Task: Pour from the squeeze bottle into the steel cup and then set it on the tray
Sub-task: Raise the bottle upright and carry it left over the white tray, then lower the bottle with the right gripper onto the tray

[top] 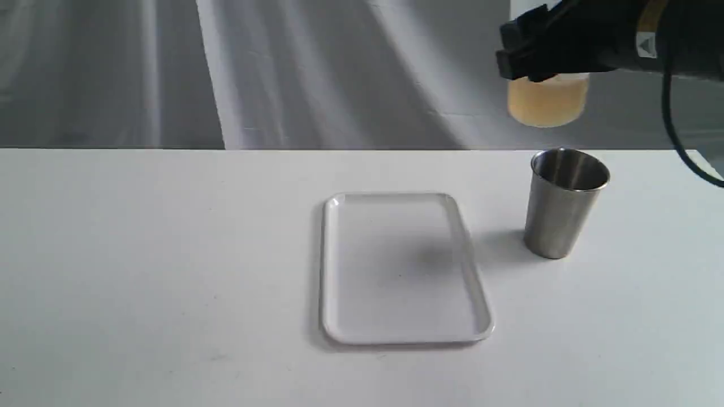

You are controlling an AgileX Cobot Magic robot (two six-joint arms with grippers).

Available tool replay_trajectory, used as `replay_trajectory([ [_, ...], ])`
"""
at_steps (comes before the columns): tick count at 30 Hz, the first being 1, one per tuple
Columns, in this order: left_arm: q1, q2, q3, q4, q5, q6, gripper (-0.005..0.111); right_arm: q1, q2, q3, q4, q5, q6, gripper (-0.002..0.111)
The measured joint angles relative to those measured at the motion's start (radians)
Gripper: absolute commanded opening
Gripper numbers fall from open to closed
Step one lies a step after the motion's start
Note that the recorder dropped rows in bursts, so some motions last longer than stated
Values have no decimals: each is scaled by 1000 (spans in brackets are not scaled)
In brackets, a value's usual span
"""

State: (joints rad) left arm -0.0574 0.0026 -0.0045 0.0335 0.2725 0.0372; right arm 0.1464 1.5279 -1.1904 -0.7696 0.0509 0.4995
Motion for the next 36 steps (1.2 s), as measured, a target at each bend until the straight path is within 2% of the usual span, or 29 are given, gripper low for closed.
replay_trajectory([
  [9,0,0,0,0,0,0,0,74,89,0,105,-109,-26,17],
  [18,0,0,0,0,0,0,0,128,217,0,167,-137,-92,17],
  [24,0,0,0,0,0,0,0,142,288,0,292,-160,-221,17],
  [36,0,0,0,0,0,0,0,142,392,0,347,-243,-273,17],
])
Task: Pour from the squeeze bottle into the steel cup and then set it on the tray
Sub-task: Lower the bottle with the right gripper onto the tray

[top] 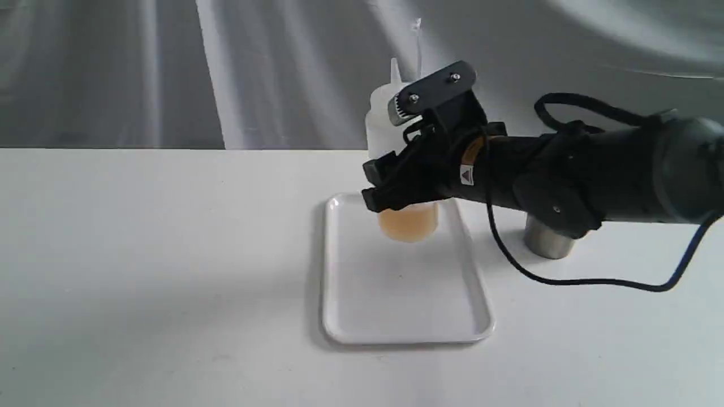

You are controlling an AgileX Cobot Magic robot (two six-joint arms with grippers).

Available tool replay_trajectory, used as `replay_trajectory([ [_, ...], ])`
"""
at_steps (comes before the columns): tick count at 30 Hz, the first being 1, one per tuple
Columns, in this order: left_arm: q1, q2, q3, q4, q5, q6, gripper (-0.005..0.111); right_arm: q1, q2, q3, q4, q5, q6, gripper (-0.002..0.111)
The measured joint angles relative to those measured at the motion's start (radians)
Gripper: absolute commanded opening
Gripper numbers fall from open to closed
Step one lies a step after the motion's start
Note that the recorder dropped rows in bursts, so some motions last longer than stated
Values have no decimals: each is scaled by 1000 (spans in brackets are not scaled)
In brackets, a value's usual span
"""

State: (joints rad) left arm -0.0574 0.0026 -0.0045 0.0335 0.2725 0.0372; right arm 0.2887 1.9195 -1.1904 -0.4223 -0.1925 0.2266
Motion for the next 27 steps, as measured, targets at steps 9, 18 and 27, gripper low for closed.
replay_trajectory([
  [9,0,0,0,0,0,0,0,0,68,0,22,-52,-11,17],
  [18,0,0,0,0,0,0,0,0,129,0,60,-100,-30,17],
  [27,0,0,0,0,0,0,0,0,144,0,66,-105,-44,17],
])
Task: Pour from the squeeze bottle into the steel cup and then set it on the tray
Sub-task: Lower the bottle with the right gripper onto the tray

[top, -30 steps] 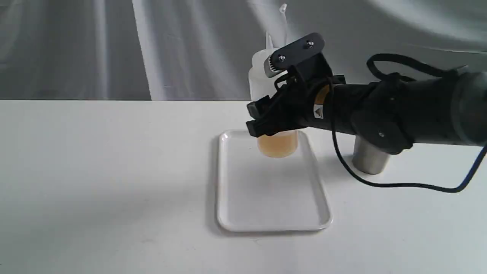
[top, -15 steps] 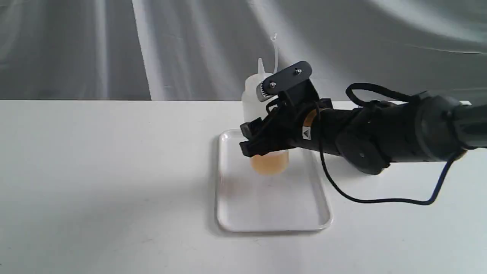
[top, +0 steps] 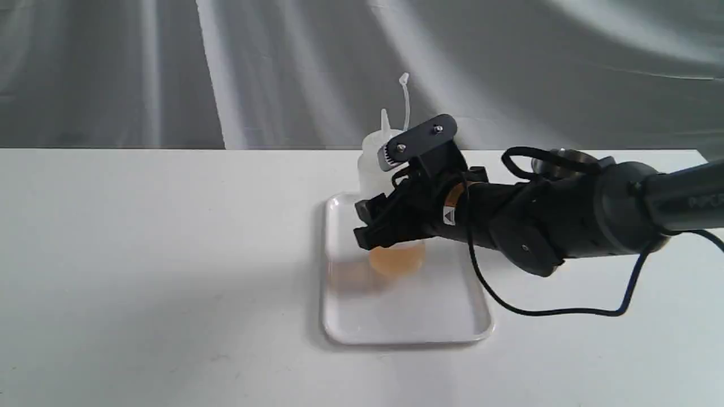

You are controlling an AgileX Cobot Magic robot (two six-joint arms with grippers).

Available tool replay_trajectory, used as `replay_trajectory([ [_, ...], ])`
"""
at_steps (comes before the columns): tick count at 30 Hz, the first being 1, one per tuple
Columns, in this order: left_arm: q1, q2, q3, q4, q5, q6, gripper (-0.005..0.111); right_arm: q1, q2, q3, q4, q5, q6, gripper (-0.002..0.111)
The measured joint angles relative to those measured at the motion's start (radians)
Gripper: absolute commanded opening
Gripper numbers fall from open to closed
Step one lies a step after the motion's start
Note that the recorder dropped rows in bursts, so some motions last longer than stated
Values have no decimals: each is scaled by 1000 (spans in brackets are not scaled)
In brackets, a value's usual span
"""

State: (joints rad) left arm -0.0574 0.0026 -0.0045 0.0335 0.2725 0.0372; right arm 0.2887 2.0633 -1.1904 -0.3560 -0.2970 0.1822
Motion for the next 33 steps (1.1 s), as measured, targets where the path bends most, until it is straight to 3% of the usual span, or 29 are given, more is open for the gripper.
replay_trajectory([
  [33,0,0,0,0,0,0,0,0,0,-2,5,82,-16,17],
])
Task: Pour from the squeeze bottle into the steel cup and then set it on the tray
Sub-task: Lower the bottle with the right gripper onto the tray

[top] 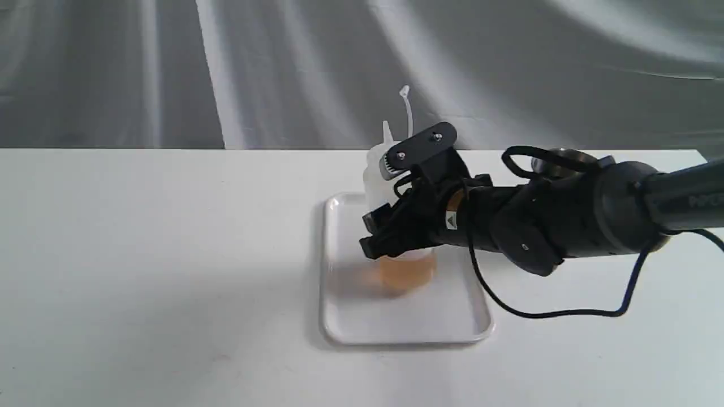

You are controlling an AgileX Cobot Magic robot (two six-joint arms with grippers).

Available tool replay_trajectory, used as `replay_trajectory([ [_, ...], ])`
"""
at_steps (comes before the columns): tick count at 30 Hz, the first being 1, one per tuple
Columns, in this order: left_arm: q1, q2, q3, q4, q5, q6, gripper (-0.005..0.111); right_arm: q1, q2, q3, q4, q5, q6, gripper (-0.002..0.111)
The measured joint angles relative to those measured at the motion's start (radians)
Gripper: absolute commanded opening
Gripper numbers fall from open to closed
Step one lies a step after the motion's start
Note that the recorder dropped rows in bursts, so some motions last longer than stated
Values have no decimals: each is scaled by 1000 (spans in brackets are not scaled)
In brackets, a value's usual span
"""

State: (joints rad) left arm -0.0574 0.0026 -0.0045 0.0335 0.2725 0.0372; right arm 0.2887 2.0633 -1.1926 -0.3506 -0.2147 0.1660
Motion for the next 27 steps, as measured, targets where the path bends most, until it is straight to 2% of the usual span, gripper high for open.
replay_trajectory([
  [4,0,0,0,0,0,0,0,0,0,0,0,0,0,20],
  [6,0,0,0,0,0,0,0,0,0,0,2,4,-2,27],
  [12,0,0,0,0,0,0,0,0,0,-2,2,6,-2,64],
  [15,0,0,0,0,0,0,0,0,0,-2,2,8,-2,77],
  [21,0,0,0,0,0,0,0,0,0,-2,2,10,-2,86],
  [27,0,0,0,0,0,0,0,0,-2,-2,2,19,-6,87],
])
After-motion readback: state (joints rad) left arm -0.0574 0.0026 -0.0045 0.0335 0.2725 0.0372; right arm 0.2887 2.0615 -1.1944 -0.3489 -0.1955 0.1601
